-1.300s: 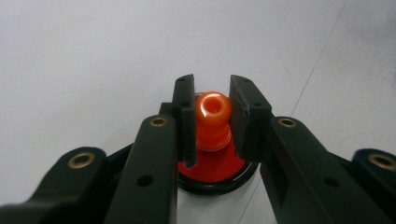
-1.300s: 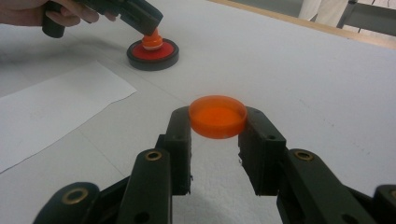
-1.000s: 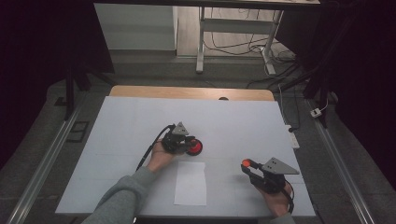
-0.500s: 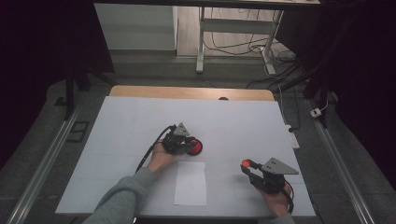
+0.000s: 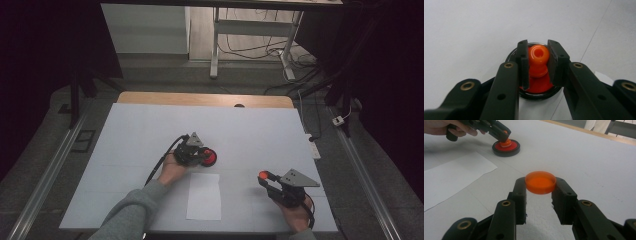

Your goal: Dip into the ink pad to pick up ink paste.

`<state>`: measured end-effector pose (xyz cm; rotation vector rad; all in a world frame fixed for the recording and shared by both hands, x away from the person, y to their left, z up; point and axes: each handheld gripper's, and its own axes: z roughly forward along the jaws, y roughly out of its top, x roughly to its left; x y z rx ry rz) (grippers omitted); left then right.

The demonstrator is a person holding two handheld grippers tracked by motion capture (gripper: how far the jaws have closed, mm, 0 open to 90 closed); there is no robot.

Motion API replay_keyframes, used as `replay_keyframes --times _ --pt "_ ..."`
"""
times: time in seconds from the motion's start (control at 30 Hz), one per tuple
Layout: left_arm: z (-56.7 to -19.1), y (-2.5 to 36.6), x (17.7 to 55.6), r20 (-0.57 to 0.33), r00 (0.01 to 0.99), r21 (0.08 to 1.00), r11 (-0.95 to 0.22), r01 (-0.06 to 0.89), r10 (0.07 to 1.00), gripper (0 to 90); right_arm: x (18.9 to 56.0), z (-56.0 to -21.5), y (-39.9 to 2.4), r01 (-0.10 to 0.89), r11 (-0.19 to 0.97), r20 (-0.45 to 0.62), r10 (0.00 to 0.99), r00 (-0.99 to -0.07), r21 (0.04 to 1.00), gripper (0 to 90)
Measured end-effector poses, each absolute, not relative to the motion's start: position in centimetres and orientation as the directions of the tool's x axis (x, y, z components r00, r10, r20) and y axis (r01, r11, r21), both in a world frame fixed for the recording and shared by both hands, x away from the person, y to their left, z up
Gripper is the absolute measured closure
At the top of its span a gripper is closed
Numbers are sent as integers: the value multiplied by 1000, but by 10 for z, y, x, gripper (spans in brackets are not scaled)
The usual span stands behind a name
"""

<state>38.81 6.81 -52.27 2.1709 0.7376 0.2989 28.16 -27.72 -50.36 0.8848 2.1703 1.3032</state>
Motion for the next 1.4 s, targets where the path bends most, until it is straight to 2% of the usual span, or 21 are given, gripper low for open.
replay_keyframes --times 0.47,0.6,0.77,1.4 --pt "-521 68 387 -17 800 772 -500 393 600 724 282 -504 -277 291 348 -57 721 -690 891 646" --pt "-507 77 387 -49 789 823 -423 380 612 724 282 -503 -277 288 347 -59 722 -690 893 646" --pt "-498 82 384 -65 792 841 -393 370 607 724 282 -503 -277 289 347 -58 722 -690 892 646" --pt "-514 77 390 -84 786 811 -416 411 612 723 282 -503 -278 287 345 -57 722 -690 894 645"
